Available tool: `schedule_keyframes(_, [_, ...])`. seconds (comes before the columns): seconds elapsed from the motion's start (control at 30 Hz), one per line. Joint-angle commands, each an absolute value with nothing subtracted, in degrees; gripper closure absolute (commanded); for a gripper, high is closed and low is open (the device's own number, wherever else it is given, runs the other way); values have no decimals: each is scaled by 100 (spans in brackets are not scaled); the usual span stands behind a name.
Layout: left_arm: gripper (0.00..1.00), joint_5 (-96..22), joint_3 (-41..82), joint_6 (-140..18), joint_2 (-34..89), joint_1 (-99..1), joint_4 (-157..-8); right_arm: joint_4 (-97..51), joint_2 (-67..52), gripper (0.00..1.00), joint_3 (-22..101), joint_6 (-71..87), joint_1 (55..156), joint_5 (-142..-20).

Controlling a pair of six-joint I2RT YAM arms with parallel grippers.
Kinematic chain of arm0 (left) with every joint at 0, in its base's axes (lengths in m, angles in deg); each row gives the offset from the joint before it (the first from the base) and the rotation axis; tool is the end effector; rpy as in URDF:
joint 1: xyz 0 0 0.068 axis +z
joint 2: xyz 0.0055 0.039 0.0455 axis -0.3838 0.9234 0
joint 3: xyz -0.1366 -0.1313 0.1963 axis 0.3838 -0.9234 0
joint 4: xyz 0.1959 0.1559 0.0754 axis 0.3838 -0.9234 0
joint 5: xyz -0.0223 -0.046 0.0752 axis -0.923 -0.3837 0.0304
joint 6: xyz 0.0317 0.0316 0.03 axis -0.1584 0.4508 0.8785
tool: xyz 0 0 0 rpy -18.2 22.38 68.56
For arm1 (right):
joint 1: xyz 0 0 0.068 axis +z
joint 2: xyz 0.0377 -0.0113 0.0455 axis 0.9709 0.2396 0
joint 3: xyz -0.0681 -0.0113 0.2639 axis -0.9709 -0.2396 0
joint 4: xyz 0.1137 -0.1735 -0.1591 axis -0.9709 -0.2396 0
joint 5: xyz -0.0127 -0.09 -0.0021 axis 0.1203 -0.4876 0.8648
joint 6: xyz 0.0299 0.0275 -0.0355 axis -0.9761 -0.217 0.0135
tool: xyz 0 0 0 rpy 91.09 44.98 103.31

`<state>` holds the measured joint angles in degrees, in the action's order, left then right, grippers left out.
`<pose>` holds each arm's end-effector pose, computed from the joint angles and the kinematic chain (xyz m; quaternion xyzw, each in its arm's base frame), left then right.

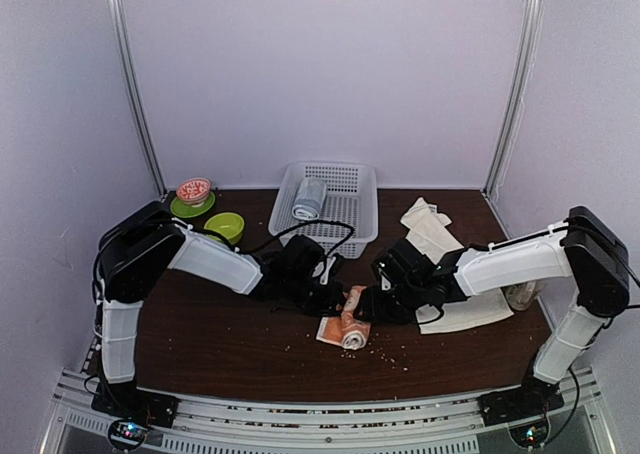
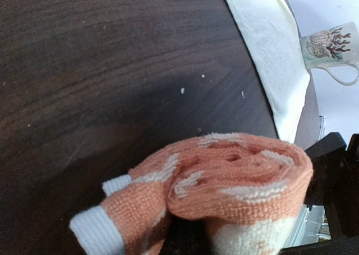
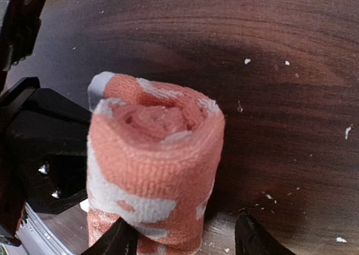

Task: Roll the towels
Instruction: Roll the towel from the center of the board.

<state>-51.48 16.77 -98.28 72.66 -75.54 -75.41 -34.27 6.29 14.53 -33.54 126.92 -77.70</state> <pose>0.2480 -0.3519 0.1106 0.1097 0.8957 -0.4184 0.1034 0.1976 0.2527 0.1565 -0.0469 0.9518 0.2787 0.1193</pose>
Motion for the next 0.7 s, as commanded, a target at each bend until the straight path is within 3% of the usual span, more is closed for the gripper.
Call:
schedule_keyframes(0.0, [100, -4959, 1437, -9639, 7039, -7566, -7895, -3425, 947, 41, 1601, -3392, 12737, -7848])
schedule_keyframes(0.07, [100, -4910, 1401, -9568, 6954, -7568, -8016, -3536, 1093, 42, 1682, -3377, 12750, -7898])
schedule_keyframes(0.37, [75, -4716, 1090, -9236, 6278, -7557, -8678, -3779, 1377, 42, 1934, -3250, 12793, -8073])
schedule_keyframes(0.67, [71, -4288, 419, -9027, 5137, -7454, -9047, -4594, 1808, 43, 2782, -2390, 13045, -8353])
